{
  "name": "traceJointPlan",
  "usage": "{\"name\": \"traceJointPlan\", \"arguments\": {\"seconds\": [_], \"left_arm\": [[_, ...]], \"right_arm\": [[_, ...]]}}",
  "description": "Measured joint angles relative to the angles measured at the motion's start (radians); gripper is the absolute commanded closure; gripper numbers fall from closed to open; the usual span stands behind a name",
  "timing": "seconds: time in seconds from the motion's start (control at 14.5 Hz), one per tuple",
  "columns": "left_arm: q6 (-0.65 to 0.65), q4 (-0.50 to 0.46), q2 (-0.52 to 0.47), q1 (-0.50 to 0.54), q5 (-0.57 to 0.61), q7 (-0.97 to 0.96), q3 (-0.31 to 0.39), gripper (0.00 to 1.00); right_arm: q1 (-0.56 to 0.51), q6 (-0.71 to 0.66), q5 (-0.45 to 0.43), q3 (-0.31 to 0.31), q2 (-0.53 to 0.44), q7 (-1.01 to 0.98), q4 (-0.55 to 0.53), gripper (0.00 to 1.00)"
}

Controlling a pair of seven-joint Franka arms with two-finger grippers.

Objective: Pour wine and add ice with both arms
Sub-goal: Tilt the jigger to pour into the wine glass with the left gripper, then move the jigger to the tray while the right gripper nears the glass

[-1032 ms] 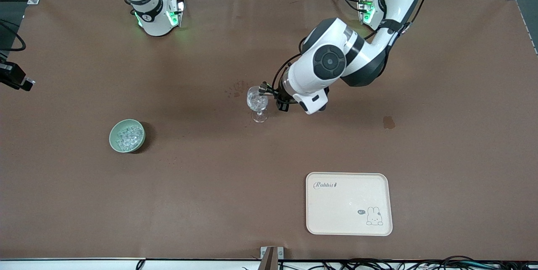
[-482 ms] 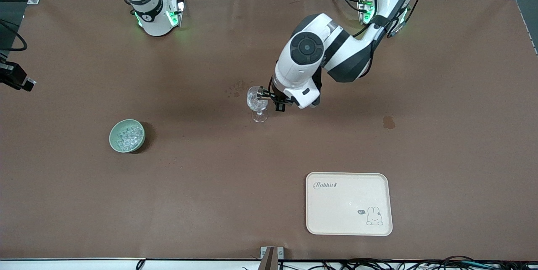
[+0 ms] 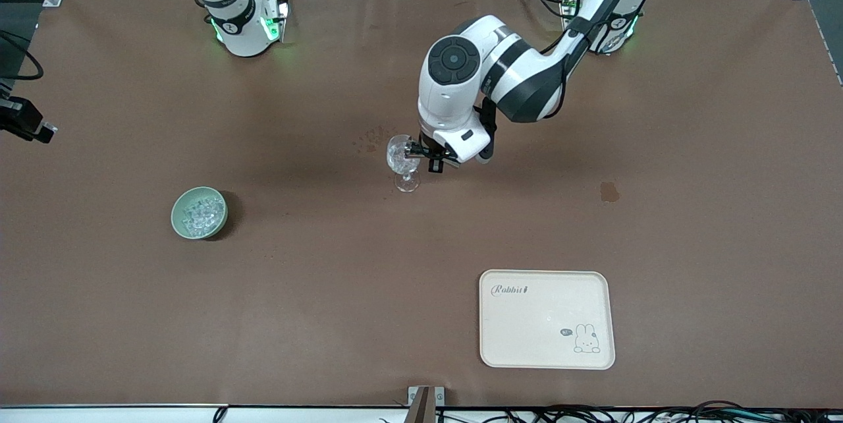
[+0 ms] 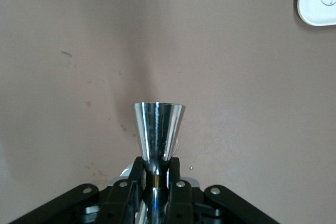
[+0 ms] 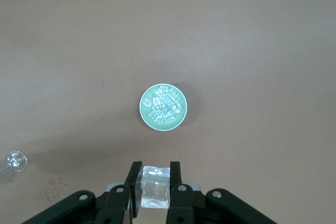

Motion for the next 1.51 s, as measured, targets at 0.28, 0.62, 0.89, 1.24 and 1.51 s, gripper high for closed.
{"name": "traceJointPlan", "arguments": {"seconds": [0.28,0.62,0.89,1.24,1.51], "left_arm": [[0.000,0.000,0.012,-0.036,0.095,-0.034,0.001,1.00],[0.000,0.003,0.016,-0.054,0.135,-0.037,0.002,1.00],[-0.001,0.006,0.018,-0.026,-0.052,0.011,0.004,1.00],[0.000,0.008,0.022,0.081,-0.413,0.236,0.013,1.00],[0.002,0.042,0.028,0.229,-0.540,0.365,0.017,1.00]], "right_arm": [[0.000,0.000,0.000,0.000,0.000,0.000,0.000,0.98],[0.000,0.000,0.000,0.000,0.000,0.000,0.000,0.98],[0.000,0.000,0.000,0.000,0.000,0.000,0.000,0.98],[0.032,-0.001,0.003,0.009,0.000,0.030,0.000,0.99],[0.181,0.000,0.005,0.017,0.000,0.211,0.000,0.99]]}}
